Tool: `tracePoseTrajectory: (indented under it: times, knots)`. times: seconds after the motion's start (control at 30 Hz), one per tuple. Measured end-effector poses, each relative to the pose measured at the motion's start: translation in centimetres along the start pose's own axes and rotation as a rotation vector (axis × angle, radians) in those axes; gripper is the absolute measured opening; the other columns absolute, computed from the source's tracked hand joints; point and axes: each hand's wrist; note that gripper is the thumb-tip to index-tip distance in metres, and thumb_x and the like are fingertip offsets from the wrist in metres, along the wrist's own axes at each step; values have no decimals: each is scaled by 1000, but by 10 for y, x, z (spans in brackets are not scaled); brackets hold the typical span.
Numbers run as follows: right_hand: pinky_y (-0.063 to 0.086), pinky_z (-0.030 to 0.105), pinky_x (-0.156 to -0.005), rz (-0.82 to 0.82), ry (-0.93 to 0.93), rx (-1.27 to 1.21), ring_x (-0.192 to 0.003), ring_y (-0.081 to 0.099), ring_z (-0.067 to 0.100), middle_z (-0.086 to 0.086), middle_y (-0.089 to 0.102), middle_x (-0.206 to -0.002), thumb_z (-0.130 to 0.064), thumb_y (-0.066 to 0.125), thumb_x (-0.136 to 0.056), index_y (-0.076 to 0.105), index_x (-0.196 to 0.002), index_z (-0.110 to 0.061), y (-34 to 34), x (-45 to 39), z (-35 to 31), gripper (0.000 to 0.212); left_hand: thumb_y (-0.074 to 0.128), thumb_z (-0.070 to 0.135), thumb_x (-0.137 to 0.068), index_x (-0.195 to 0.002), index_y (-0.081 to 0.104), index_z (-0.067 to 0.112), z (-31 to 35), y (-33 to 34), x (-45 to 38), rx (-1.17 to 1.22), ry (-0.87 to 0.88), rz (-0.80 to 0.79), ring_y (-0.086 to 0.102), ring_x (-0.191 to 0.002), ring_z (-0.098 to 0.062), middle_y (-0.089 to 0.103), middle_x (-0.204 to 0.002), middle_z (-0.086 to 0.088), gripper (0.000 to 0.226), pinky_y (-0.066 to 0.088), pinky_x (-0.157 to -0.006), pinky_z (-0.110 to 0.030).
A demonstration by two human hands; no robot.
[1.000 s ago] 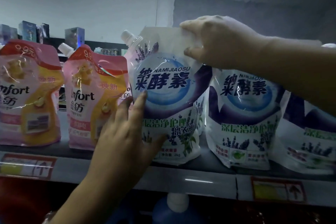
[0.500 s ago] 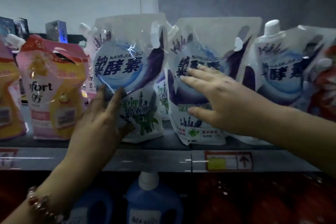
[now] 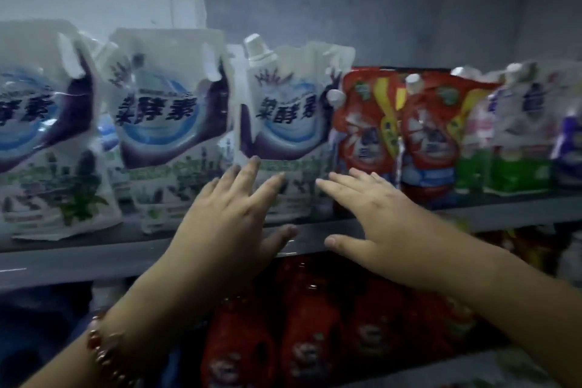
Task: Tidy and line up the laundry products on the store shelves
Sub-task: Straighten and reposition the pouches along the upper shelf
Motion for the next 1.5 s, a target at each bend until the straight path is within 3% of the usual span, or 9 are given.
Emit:
tracePoseTrajectory:
  times: [0.2, 0.57, 0.87, 1.0, 1.23, 1.37, 1.5]
  knots:
    - [-6, 27, -117, 6, 239, 13, -148, -8, 5, -20, -1, -161, -60, 47, -93, 0, -154, -43, -18, 97, 110, 78, 31, 74, -91, -157, 1, 38, 148, 16, -50, 108, 203, -93, 10, -152, -25, 0, -167, -6, 81, 18, -119, -38]
    - [5, 34, -120, 14, 638, -41, -149, -3, 7, -20, 3, -162, -57, 51, -93, 6, -153, -45, -52, 221, 266, 76, 35, 70, -94, -157, 1, 39, 351, 34, -134, 228, 482, -129, 7, -152, -27, 1, -167, -4, 78, 17, -120, -43]
    - [10, 36, -121, 77, 718, -63, -150, 2, 7, -18, 8, -162, -54, 53, -94, 11, -154, -44, -41, 218, 354, 74, 35, 72, -91, -156, 3, 40, 422, 88, -202, 366, 494, -167, 5, -153, -26, -1, -167, 0, 79, 19, -121, -44]
    - [21, 32, -116, 127, 741, -106, -147, 14, 5, -18, 13, -160, -51, 53, -94, 17, -153, -43, -42, 210, 401, 70, 41, 69, -92, -154, 8, 45, 439, 114, -233, 535, 456, -179, 10, -152, -20, 4, -166, 7, 75, 26, -118, -41]
    - [36, 38, -110, 328, 776, -365, -139, 35, 12, -12, 34, -153, -48, 57, -93, 34, -146, -43, -13, 189, 490, 59, 46, 68, -91, -152, 14, 46, 488, 152, -279, 560, 442, -116, 22, -147, -23, 14, -164, 6, 72, 33, -114, -42]
    - [43, 41, -107, 534, 738, -559, -129, 47, 10, -13, 49, -141, -50, 61, -89, 42, -140, -44, -2, 163, 548, 54, 46, 64, -93, -152, 12, 46, 510, 168, -289, 547, 387, -86, 9, -151, -21, 5, -165, 6, 70, 23, -120, -42]
    - [43, 41, -105, 611, 735, -637, -126, 50, 13, -8, 47, -144, -54, 58, -90, 34, -148, -34, -7, 134, 596, 66, 44, 65, -93, -152, 1, 50, 532, 178, -295, 535, 286, -39, 2, -153, -19, -9, -165, 11, 75, 16, -122, -41]
Point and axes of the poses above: each hand's wrist, its own x-axis away from the middle knuckle, its own y-axis out of the palm, z = x × y
